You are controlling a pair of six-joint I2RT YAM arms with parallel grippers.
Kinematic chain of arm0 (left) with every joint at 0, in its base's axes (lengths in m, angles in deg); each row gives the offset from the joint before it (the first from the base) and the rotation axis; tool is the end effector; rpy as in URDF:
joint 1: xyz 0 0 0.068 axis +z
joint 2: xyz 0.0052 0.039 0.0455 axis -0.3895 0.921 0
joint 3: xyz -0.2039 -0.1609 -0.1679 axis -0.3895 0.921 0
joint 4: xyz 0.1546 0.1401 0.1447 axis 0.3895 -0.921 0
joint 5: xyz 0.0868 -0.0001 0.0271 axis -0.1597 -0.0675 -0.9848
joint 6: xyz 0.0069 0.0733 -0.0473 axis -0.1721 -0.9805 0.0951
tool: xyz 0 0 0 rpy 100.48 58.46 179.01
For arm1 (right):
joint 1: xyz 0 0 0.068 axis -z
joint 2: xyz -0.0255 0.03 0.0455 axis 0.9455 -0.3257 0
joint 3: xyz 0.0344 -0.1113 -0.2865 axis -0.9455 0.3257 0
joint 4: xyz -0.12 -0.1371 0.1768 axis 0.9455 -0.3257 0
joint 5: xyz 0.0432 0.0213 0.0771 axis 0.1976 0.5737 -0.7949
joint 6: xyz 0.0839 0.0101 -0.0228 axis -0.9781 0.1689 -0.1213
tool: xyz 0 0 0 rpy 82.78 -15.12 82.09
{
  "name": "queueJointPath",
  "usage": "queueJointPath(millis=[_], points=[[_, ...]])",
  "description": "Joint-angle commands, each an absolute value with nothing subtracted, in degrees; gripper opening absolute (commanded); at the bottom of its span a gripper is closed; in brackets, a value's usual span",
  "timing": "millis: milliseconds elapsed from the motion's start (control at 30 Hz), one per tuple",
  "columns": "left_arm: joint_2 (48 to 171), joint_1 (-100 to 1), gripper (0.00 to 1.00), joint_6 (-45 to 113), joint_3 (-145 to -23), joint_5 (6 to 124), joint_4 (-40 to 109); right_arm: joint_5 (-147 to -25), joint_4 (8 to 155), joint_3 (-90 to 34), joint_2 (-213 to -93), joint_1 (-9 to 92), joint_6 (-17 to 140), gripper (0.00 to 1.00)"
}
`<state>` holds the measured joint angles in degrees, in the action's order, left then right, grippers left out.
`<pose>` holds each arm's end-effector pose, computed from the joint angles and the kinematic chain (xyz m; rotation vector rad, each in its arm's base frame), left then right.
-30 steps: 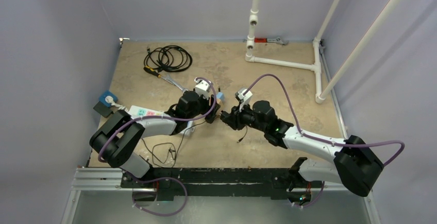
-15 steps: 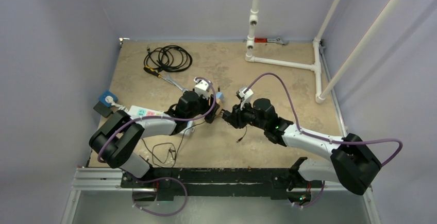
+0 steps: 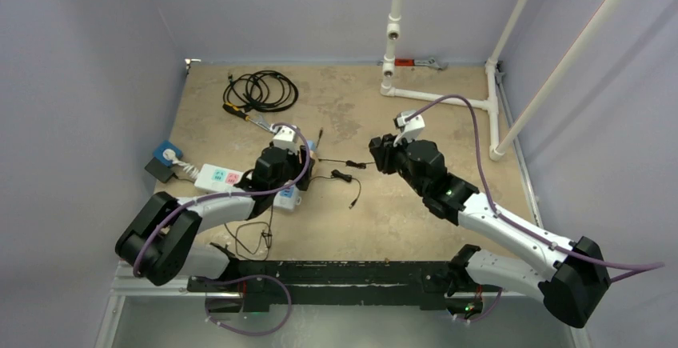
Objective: Pull the plug off the socket
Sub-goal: Place the plug at the center of the board.
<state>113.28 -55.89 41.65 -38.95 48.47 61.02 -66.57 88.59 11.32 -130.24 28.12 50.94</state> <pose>0.2542 -0.1516 0.1998 0.1503 1.9947 -0.4456 0.1930 0.1573 0.2964 -0.2659 1.8533 0.5441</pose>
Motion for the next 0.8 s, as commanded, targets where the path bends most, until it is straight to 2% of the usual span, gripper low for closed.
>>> queueJointPath(millis=[0,133,567,667,767], points=[[107.43,-55.08,0.0,41.68,-35.81,42.54,61.13,-47.81,77.34,1.36,-131.15,28.28,50.55,0.0],[102.39,-55.08,0.0,41.64,-33.69,39.93,61.3,-37.33,71.26,-4.69,-133.11,29.95,50.23,0.0],[97.79,-55.08,0.0,41.51,-32.89,38.78,60.27,-30.1,67.19,-11.72,-132.0,48.23,51.97,0.0],[97.88,-55.09,0.0,41.57,-32.76,38.88,60.27,-31.33,68.26,-10.75,-132.12,53.24,52.02,0.0],[98.33,-55.09,0.0,41.63,-32.91,39.05,60.43,-37.92,70.89,-8.31,-132.69,57.05,51.29,0.0]])
